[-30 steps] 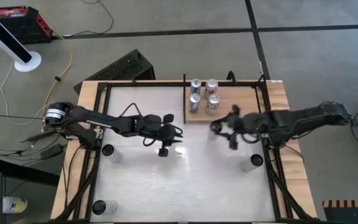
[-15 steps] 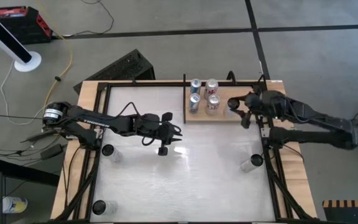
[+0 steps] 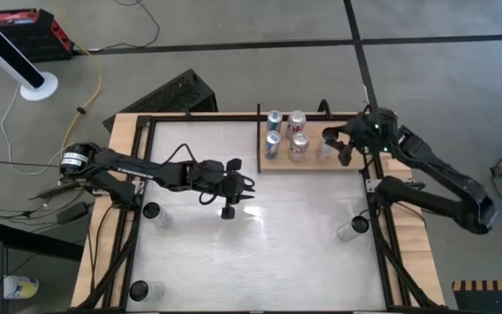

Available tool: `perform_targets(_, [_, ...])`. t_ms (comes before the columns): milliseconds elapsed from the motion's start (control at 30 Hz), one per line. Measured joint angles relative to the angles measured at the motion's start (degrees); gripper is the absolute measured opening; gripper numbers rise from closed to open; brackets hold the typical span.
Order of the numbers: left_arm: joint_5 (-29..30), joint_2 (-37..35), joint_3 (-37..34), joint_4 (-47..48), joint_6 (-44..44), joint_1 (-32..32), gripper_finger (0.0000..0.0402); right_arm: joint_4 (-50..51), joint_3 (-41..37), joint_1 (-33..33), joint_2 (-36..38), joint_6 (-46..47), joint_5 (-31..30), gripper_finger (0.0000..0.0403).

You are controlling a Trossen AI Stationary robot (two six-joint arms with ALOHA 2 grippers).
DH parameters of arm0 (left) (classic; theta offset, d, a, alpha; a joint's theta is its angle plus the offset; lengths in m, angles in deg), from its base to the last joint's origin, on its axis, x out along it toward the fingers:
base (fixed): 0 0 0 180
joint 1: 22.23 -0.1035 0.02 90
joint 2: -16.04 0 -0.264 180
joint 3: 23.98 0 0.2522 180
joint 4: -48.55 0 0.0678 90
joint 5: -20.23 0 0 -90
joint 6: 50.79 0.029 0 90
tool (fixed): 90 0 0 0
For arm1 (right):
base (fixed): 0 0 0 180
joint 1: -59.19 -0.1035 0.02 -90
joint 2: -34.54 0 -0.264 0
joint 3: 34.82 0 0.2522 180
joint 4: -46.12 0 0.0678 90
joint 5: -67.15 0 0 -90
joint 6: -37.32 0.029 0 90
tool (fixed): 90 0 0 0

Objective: Place canned beverage on shelf
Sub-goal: Put the right white-pink soda can

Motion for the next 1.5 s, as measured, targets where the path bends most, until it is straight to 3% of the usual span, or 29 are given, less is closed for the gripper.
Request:
perform_targets(333, [0.0,0.0,0.0,1.7,0.1,0.2,0.0072,-1.8,0.0,1.8,-4.8,0.0,2.0,0.0266])
perform_targets(567, [-0.1,0.0,0.0,3.2,0.4,0.4,0.0072,-1.5,0.0,1.8,-5.0,0.5,2.0,0.0357])
perform_targets(667, [-0.1,0.0,0.0,3.4,0.7,0.3,0.0072,-1.2,0.0,1.8,-4.1,0.5,2.0,0.0376])
perform_targets(1033, [0.0,0.0,0.0,4.4,2.6,0.3,0.0072,5.6,5.4,-0.3,4.9,5.9,1.9,0.0368])
perform_targets(1200, [0.0,0.0,0.0,4.5,4.9,0.3,0.0072,14.6,5.9,-8.0,6.7,12.4,1.9,0.0336])
perform_targets(1367, [0.0,0.0,0.0,3.4,7.4,-0.4,0.0072,16.5,5.8,-17.5,6.4,18.9,1.1,0.0255])
perform_targets(1500, [0.0,0.0,0.0,3.0,8.0,-1.4,0.0072,17.0,5.5,-24.3,4.2,22.7,-9.1,0.0159])
